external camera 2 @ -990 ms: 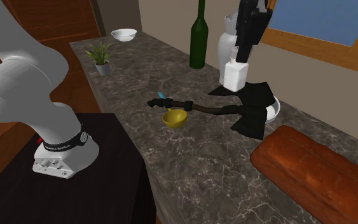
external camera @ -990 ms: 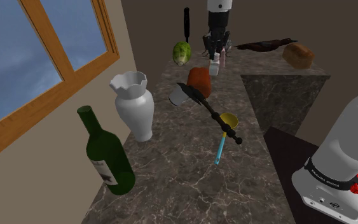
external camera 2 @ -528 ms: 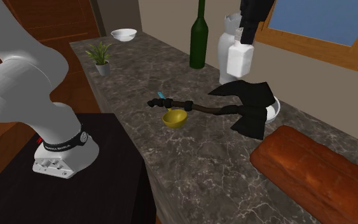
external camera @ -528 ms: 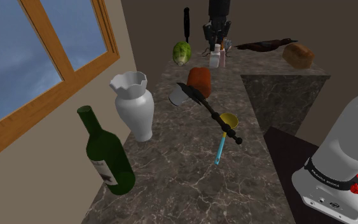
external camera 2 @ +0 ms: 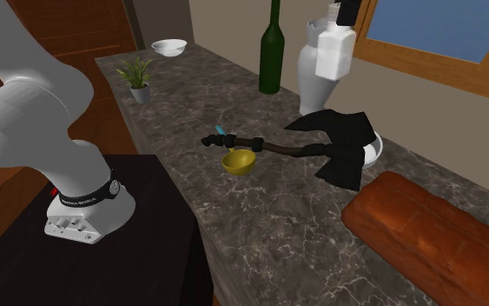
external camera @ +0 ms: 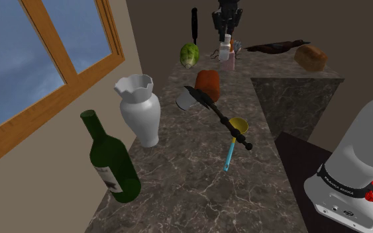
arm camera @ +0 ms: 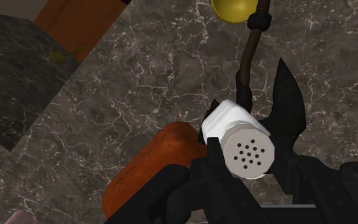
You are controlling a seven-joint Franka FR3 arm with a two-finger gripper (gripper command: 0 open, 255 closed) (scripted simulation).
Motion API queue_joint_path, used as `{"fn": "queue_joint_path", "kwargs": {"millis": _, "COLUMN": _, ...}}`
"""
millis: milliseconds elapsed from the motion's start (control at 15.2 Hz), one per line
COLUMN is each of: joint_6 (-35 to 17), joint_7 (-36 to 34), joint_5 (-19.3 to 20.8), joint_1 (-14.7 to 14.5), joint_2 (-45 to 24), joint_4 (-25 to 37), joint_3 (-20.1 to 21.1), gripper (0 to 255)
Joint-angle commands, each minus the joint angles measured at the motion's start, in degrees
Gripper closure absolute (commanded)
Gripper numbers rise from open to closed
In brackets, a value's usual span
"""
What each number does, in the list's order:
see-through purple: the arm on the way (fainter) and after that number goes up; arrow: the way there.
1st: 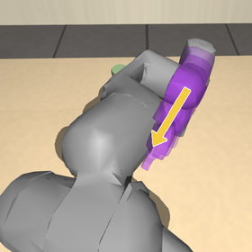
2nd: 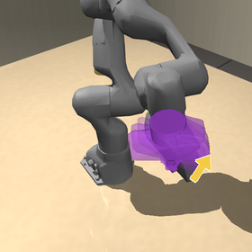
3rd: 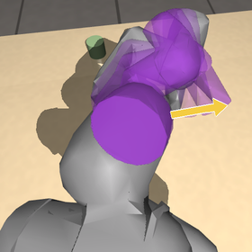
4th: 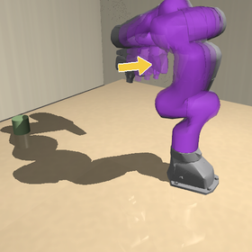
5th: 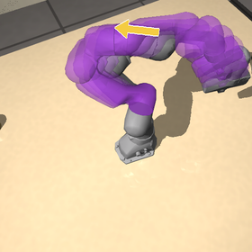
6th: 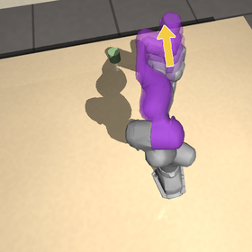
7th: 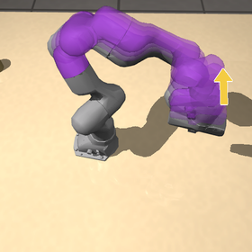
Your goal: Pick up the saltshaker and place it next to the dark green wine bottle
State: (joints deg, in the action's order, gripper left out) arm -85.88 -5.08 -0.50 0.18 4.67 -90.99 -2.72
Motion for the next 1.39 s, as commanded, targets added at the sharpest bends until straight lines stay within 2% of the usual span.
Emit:
{"fn": "queue_joint_path", "kwargs": {"millis": 0, "joint_6": 1.76, "joint_7": 0.02, "joint_5": -0.03, "joint_1": 0.01, "joint_2": -0.6, "joint_4": 2.33, "joint_3": -0.01, "gripper": 255}}
{"fn": "queue_joint_path", "kwargs": {"millis": 660, "joint_6": 10.92, "joint_7": 0.07, "joint_5": -0.26, "joint_1": 0.09, "joint_2": -4.85, "joint_4": 15.74, "joint_3": -0.12, "gripper": 255}}
{"fn": "queue_joint_path", "kwargs": {"millis": 1254, "joint_6": 21.2, "joint_7": 0.18, "joint_5": -0.71, "joint_1": 0.35, "joint_2": -11.72, "joint_4": 32.88, "joint_3": -0.31, "gripper": 255}}
{"fn": "queue_joint_path", "kwargs": {"millis": 1320, "joint_6": 21.36, "joint_7": 0.18, "joint_5": -0.71, "joint_1": 0.36, "joint_2": -11.84, "joint_4": 33.17, "joint_3": -0.31, "gripper": 255}}
